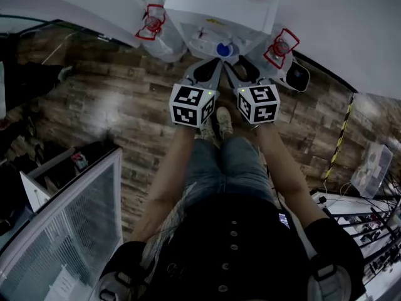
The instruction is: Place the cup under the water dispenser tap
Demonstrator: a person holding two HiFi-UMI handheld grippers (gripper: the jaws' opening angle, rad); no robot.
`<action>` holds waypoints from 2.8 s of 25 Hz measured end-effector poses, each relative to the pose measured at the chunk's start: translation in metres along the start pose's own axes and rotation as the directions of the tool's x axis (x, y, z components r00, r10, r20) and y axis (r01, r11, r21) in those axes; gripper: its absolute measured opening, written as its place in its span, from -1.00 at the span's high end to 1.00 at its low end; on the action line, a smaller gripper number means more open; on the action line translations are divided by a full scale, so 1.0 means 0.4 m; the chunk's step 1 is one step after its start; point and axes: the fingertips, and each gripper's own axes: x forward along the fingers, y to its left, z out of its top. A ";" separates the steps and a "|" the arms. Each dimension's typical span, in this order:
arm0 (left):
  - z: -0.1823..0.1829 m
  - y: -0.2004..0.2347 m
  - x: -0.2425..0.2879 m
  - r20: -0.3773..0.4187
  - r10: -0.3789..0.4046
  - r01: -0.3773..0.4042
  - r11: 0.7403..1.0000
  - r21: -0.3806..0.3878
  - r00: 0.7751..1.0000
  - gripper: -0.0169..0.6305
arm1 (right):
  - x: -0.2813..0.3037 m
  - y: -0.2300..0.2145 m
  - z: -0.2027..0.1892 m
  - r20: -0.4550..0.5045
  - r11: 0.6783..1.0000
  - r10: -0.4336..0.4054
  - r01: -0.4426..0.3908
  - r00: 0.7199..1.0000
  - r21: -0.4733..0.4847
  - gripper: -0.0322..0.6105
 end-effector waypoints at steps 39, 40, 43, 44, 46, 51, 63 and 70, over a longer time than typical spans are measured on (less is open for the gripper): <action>0.237 -0.079 -0.201 0.084 -0.061 0.058 0.997 0.043 0.995 0.94 | -0.241 0.171 0.323 0.205 0.977 0.169 -0.136 0.964 -0.165 0.90; 0.241 -0.082 -0.205 0.093 -0.065 0.061 0.997 0.044 0.994 0.94 | -0.245 0.174 0.325 0.204 0.976 0.173 -0.140 0.963 -0.168 0.90; 0.258 -0.100 -0.216 0.117 -0.085 0.079 0.995 0.058 0.990 0.94 | -0.254 0.183 0.334 0.209 0.973 0.185 -0.149 0.960 -0.175 0.90; 0.264 -0.110 -0.220 0.123 -0.097 0.089 0.994 0.070 0.988 0.94 | -0.258 0.186 0.336 0.213 0.972 0.191 -0.155 0.958 -0.176 0.90; 0.279 -0.131 -0.228 0.138 -0.122 0.108 0.989 0.105 0.983 0.94 | -0.261 0.194 0.343 0.220 0.969 0.208 -0.170 0.953 -0.181 0.90; 0.289 -0.176 -0.251 0.139 -0.151 0.128 0.978 0.166 0.979 0.94 | -0.274 0.210 0.339 0.208 0.962 0.226 -0.184 0.952 -0.203 0.90; 0.198 -0.159 -0.250 0.066 -0.088 0.082 0.993 0.085 0.994 0.94 | -0.295 0.214 0.271 0.171 0.967 0.231 -0.206 0.958 -0.152 0.90; 0.171 -0.161 -0.249 0.053 -0.088 0.085 0.995 0.058 0.995 0.94 | -0.296 0.212 0.239 0.145 0.971 0.212 -0.190 0.967 -0.148 0.90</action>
